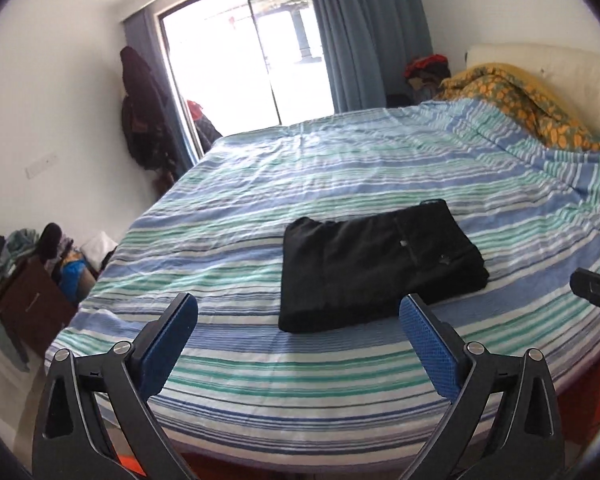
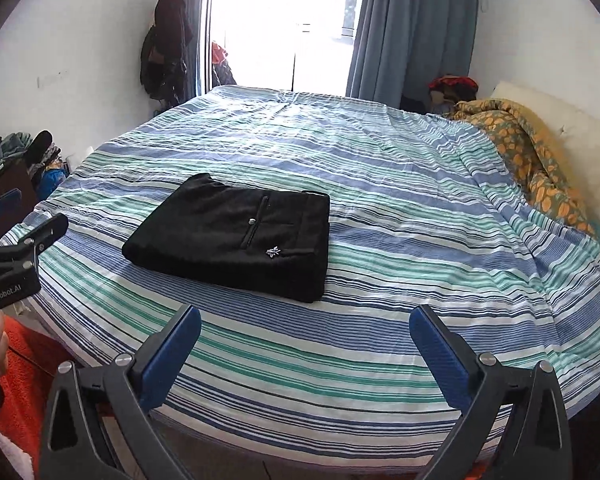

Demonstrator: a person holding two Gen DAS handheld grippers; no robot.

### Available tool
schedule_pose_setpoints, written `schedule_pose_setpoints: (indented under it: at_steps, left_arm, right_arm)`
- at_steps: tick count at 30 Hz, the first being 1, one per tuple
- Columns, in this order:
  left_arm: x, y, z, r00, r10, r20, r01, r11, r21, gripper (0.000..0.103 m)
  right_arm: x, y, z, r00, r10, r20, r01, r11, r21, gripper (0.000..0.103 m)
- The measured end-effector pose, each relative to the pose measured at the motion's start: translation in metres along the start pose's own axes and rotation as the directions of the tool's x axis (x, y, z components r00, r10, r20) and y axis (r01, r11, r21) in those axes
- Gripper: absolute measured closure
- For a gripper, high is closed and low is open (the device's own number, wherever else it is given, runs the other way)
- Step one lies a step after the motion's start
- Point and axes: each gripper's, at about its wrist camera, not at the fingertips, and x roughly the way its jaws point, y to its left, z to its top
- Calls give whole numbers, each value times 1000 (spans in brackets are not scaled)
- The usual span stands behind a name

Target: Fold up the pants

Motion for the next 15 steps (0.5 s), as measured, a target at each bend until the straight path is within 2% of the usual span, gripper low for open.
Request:
schedule_pose_setpoints:
  at_steps: [5, 8, 15]
  left_arm:
    - [-19, 0, -11, 998, -42, -55, 41, 999, -29, 1]
    - [-25, 2, -15, 994, -72, -84, 69, 997, -39, 1]
    - [-33, 1, -25, 984, -88, -157, 85, 996, -22, 1]
  right_arm:
    - [-14, 12, -10, 1000, -1, -31, 1, 1000, 2, 0]
    - [-24, 15, -15, 999, 25, -40, -23, 999, 31, 0]
    - [-35, 32, -22, 993, 67, -96, -64, 997, 38, 0]
